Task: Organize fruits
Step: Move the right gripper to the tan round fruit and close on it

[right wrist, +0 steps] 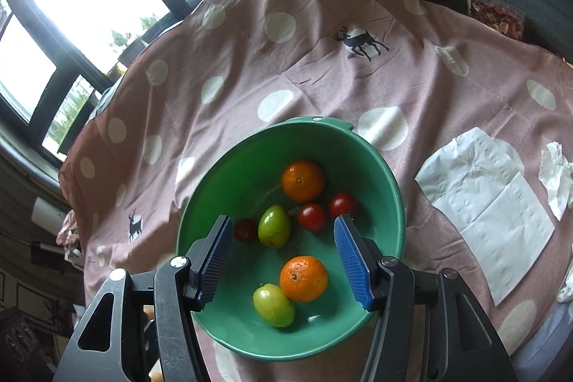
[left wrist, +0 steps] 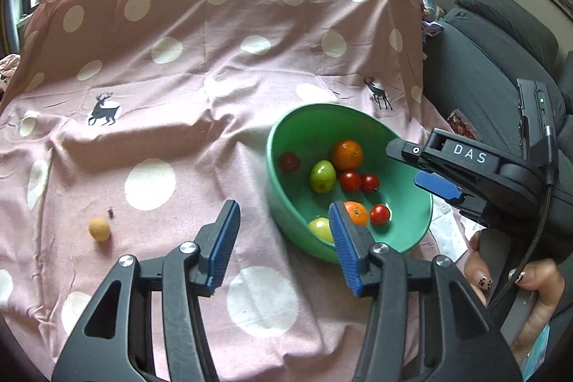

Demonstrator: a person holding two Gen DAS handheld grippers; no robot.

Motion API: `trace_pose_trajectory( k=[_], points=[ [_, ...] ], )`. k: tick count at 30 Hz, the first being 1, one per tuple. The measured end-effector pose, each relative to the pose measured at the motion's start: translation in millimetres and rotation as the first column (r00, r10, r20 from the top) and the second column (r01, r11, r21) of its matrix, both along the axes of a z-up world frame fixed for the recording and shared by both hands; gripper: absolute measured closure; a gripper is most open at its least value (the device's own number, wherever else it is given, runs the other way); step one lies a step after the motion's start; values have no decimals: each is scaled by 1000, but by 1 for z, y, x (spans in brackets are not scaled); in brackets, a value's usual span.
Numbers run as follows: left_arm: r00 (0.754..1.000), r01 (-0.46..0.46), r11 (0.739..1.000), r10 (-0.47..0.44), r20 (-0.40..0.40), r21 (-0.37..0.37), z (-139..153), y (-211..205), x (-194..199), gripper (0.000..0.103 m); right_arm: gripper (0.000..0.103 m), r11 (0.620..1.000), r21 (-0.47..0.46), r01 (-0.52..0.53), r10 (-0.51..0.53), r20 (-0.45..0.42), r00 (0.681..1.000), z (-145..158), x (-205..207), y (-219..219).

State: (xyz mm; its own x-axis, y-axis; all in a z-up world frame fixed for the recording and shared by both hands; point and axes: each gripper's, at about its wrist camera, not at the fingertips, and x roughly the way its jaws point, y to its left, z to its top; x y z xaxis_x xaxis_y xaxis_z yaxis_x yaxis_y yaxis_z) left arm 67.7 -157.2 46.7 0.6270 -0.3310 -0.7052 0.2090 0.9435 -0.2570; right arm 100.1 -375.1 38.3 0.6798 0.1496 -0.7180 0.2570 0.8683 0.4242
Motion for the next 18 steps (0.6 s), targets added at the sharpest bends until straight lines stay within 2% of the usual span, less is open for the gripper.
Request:
trace_pose_trajectory(
  k=[4, 7, 13, 16, 18],
  points=[
    [996, -82, 996, 81, 21, 39, 5, 37, -17, 49, 42, 999, -45, -27, 27, 8, 1000, 5, 0, 15],
    [980, -198, 977, 196, 38, 76, 4, 72, -31, 49, 41, 996, -79, -41, 43, 20, 999, 10, -3, 25],
    [932, -361, 930, 363, -15, 75, -8, 134, -51, 49, 40, 989, -129, -76, 79, 25, 997, 15, -1, 48],
    [910, -408, 909, 412, -40, 83, -18, 156, -60, 49, 40, 982, -152, -112, 117, 26, 993, 16, 0, 65],
    [903, -421, 905, 425, -68, 68, -26, 167, -63, 50, 40, 975, -169, -147, 155, 30, 988, 18, 0, 79]
  ],
)
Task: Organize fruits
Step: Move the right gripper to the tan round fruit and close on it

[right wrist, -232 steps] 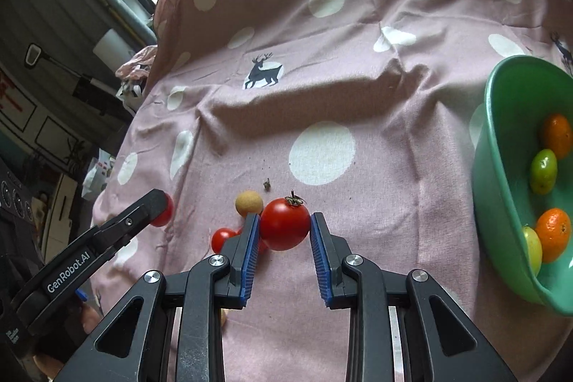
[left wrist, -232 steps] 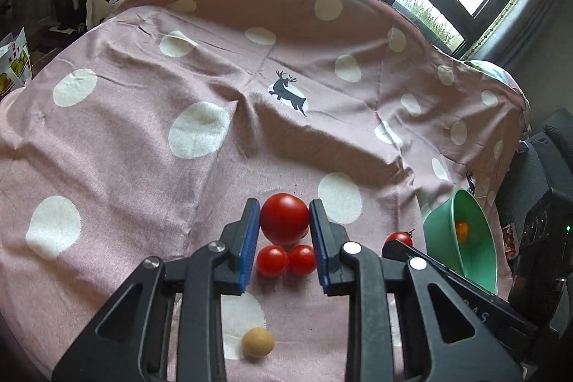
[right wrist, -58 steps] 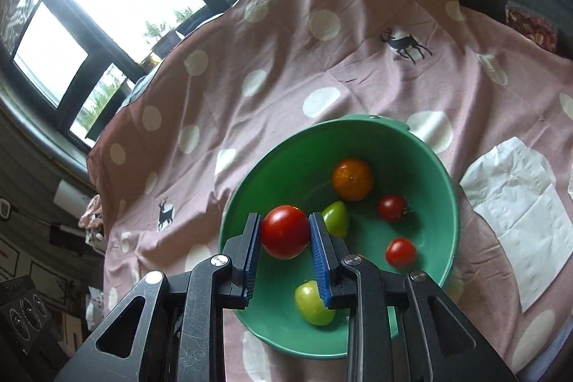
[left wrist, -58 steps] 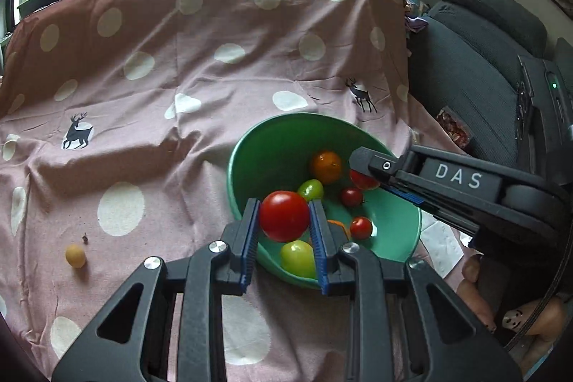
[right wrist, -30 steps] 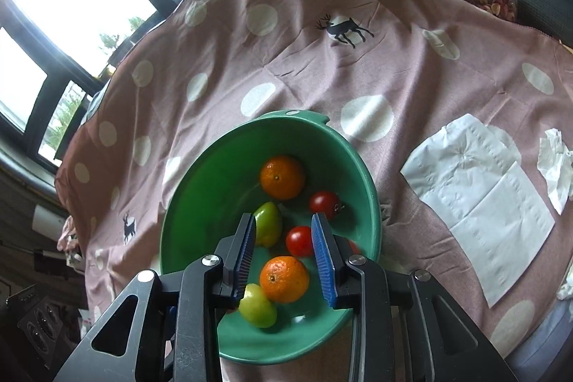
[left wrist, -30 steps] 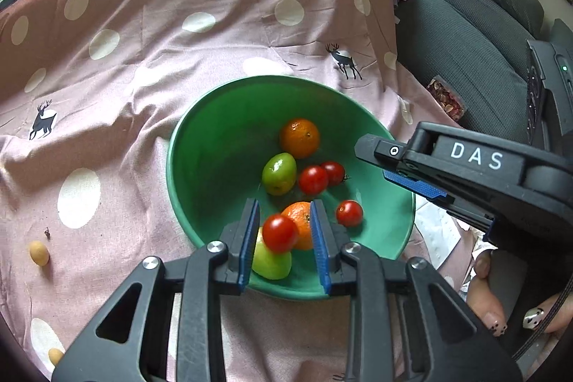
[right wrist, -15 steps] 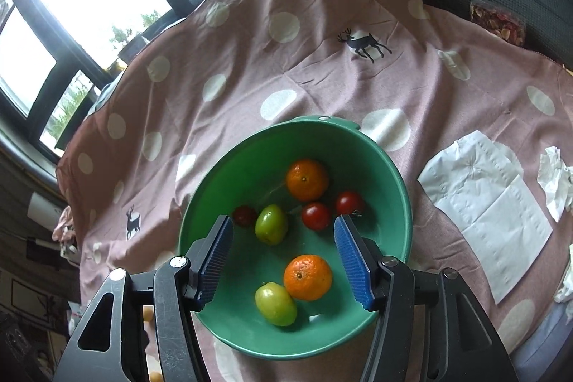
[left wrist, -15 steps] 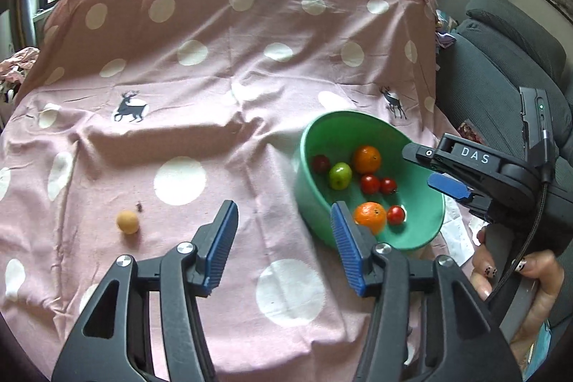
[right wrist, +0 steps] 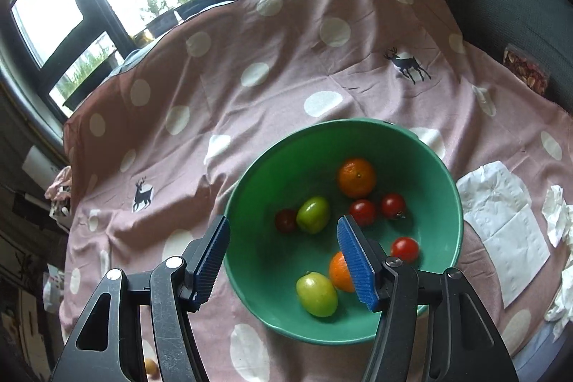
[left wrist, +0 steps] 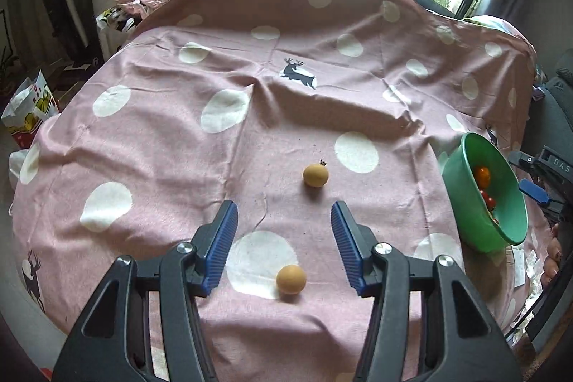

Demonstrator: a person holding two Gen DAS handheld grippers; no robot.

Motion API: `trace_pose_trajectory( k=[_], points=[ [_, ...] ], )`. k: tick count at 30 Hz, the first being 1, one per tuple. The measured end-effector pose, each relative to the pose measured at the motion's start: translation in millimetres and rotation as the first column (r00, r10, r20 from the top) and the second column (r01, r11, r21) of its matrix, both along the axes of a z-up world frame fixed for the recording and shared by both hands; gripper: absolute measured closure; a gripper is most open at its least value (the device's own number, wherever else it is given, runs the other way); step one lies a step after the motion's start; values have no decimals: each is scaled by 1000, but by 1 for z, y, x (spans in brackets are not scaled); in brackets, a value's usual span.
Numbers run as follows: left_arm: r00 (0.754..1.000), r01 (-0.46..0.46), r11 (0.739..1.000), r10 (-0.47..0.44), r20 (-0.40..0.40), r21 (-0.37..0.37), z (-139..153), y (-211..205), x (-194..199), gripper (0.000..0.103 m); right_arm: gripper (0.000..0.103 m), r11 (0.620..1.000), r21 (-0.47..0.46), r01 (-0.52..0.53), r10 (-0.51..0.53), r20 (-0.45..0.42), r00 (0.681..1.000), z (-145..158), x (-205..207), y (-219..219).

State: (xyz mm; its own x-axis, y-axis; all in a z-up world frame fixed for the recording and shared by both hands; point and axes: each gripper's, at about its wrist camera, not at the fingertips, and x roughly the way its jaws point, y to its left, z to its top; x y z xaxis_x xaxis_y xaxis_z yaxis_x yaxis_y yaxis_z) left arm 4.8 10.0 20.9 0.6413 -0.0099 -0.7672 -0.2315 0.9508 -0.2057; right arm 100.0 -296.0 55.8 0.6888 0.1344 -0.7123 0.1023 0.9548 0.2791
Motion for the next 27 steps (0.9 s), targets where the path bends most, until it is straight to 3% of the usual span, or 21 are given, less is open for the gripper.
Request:
trace_pose_trajectory(
  k=[7, 15, 19, 27],
  points=[
    [998, 11, 997, -15, -63, -73, -20, 11, 2, 51, 40, 977, -3, -214, 214, -2, 977, -7, 7, 65],
    [990, 63, 989, -80, -119, -136, -35, 4, 8, 51, 40, 870, 35, -492, 493, -62, 868, -45, 20, 158],
    [984, 94, 984, -114, -135, -150, -39, -2, 8, 52, 58, 835, 11, -550, 547, -117, 829, -67, 28, 191],
    [975, 94, 990, -113, -189, -109, -52, -6, 12, 54, 60, 815, 23, -579, 574, -176, 800, -92, 36, 206]
  ],
)
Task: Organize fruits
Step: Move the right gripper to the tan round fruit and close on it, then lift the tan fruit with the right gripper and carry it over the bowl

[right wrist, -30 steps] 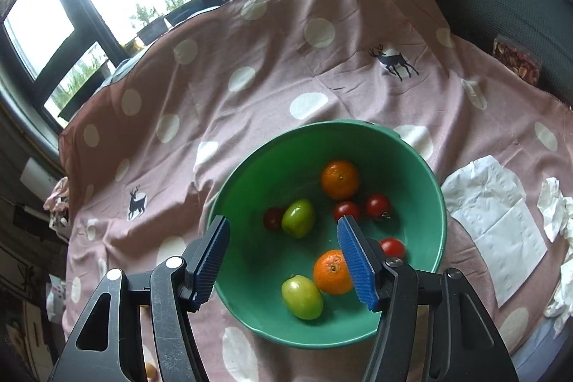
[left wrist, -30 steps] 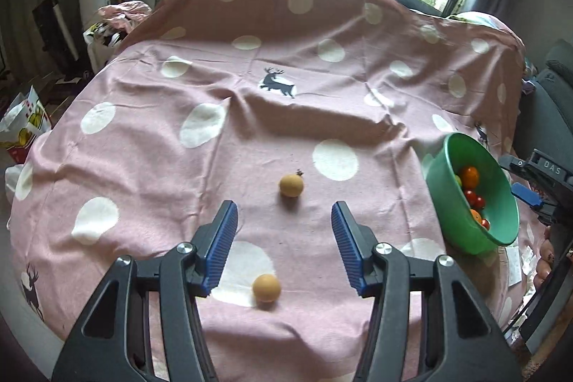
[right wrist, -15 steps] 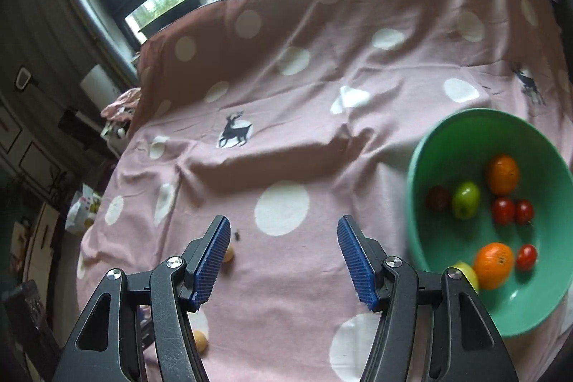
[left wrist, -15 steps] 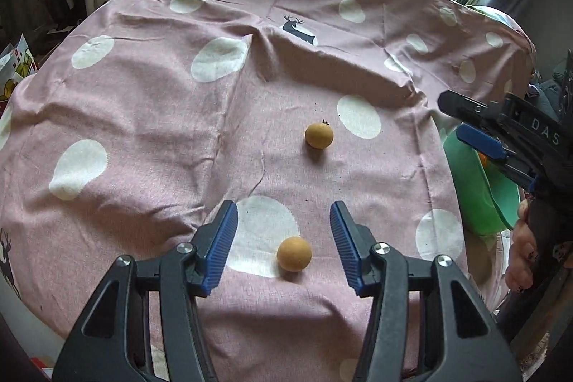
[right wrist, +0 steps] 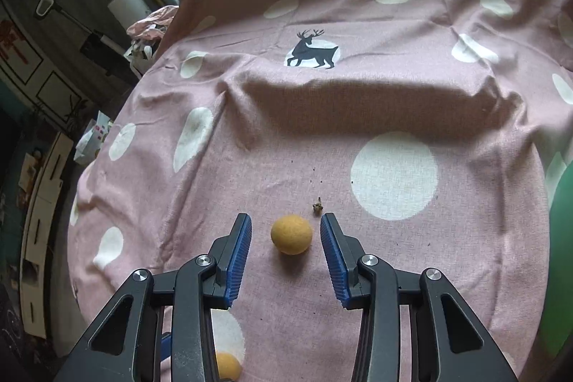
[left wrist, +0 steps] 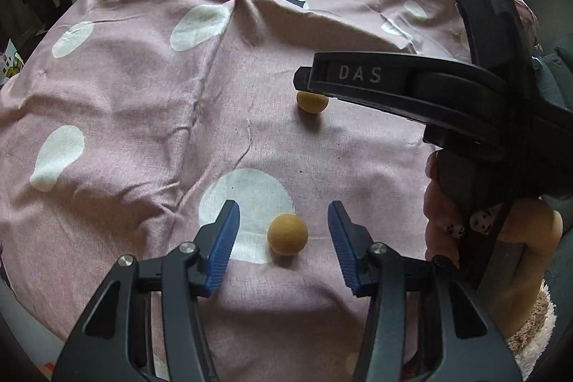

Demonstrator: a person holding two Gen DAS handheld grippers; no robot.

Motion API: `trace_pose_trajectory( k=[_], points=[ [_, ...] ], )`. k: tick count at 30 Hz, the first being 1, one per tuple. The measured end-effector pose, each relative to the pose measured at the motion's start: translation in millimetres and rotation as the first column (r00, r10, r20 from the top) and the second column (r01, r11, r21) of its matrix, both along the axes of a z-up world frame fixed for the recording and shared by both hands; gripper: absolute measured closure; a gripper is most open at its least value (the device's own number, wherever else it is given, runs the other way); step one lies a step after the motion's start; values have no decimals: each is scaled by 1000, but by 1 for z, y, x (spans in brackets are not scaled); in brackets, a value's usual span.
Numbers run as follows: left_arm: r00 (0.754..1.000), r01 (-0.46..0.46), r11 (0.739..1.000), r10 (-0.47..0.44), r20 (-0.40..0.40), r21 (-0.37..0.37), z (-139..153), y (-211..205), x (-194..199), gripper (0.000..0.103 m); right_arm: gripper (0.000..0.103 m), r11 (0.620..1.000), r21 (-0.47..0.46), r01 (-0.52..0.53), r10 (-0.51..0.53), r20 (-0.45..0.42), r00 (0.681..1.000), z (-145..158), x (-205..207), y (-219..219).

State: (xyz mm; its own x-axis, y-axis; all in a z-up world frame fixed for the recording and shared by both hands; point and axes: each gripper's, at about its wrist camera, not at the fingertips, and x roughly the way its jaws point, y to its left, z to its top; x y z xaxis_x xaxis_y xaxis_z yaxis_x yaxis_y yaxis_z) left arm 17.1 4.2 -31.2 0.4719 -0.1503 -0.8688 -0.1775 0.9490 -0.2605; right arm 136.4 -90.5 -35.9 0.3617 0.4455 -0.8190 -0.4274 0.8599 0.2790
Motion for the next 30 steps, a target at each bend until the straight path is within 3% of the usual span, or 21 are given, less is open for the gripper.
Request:
trace_pose_trajectory(
  k=[7, 12, 17, 26, 30],
  points=[
    [999, 0, 1000, 0, -39, -14, -10, 2, 3, 57, 60, 999, -30, -11, 11, 3, 1000, -10, 3, 7],
    [997, 3, 1000, -5, -73, -16, -17, 0, 7, 58, 68, 997, -70, -10, 12, 21, 1000, -14, 3, 13],
    [999, 8, 1000, -7, -51, 22, -18, -4, 6, 65, 73, 996, -88, -8, 12, 41, 999, -14, 2, 13],
    [1000, 14, 1000, -14, -16, 11, -16, -7, 4, 78, 73, 998, -70, 5, -4, 17, 1000, -14, 2, 10],
    [1000, 21, 1000, -21, 6, 24, -14, -11, 7, 78, 73, 998, -58, 13, -12, 20, 1000, -9, 0, 6]
  ],
)
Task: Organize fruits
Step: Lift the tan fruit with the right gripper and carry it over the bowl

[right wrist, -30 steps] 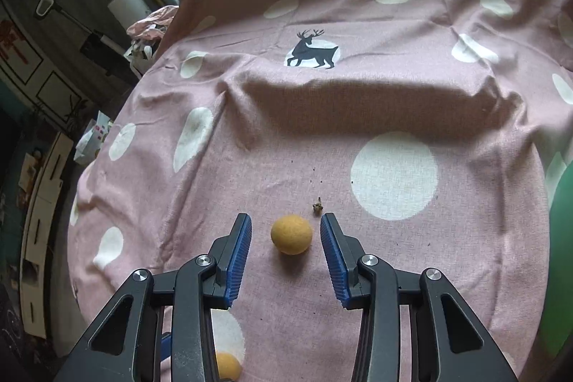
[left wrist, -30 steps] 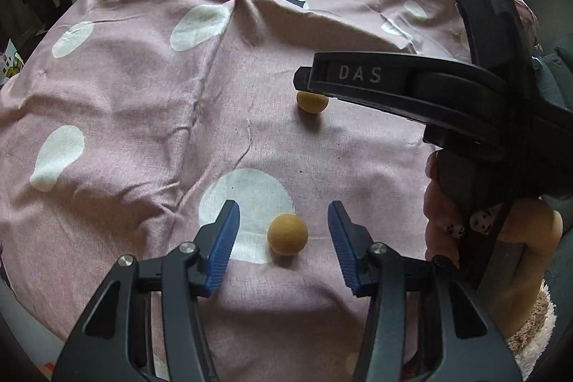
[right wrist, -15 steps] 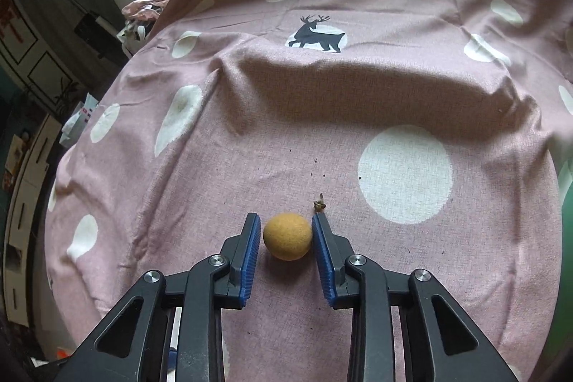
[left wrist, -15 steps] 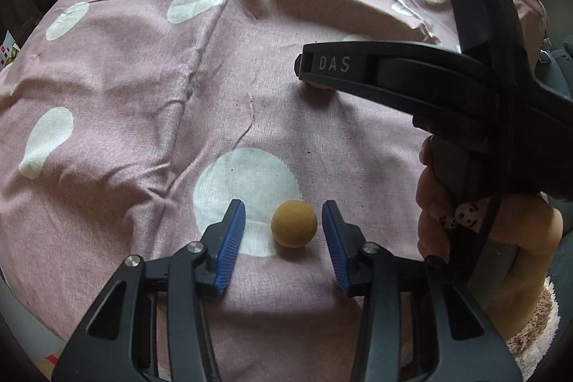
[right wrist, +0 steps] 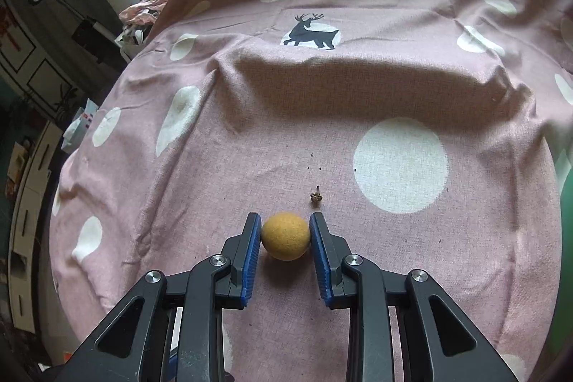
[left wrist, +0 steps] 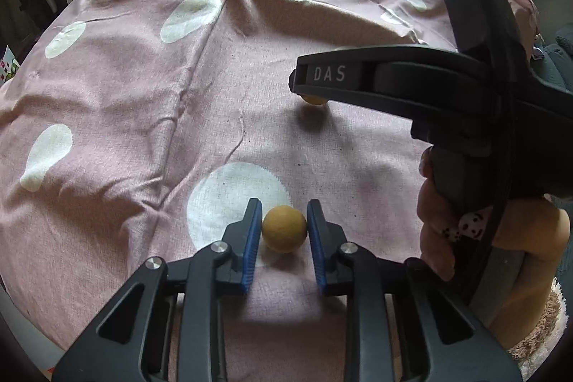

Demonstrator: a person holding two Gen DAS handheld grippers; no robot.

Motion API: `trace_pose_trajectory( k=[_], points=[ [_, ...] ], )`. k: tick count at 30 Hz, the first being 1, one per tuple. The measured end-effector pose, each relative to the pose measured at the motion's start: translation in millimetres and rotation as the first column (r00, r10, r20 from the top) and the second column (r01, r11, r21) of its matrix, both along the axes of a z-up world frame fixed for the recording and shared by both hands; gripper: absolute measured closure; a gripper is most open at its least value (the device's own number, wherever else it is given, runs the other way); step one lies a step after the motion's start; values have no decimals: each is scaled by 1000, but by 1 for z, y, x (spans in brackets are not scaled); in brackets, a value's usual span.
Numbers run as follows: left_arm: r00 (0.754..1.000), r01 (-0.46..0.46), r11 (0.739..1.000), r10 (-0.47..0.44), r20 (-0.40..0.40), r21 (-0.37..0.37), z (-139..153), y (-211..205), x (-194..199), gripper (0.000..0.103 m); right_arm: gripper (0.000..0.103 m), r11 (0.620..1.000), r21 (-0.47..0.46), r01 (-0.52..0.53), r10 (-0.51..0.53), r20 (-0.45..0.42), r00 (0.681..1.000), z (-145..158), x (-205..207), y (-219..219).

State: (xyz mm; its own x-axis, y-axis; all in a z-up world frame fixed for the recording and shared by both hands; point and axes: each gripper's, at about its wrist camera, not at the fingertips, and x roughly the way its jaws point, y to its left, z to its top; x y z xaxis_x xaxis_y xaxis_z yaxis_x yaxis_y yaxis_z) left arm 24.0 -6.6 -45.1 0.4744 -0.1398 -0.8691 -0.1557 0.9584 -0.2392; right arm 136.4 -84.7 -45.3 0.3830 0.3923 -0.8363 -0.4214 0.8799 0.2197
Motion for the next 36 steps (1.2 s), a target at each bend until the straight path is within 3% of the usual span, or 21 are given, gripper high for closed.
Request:
trace_pose_trajectory(
  k=[12, 25, 32, 36],
  points=[
    [997, -28, 1000, 27, 77, 9, 15, 3, -6, 78, 73, 998, 54, 37, -37, 12, 999, 14, -7, -17],
    [958, -42, 998, 25, 285, 54, 63, -17, -19, 78, 73, 966, 220, 137, -163, 105, 981, 72, -37, -82],
    [932, 7, 997, -36, 361, 80, 95, -50, -5, 78, 73, 926, 296, 234, -294, 175, 940, 106, -47, -136],
    [916, 62, 995, -87, 393, 77, 110, -76, 7, 78, 73, 896, 295, 332, -401, 220, 889, 117, -51, -170]
  ],
)
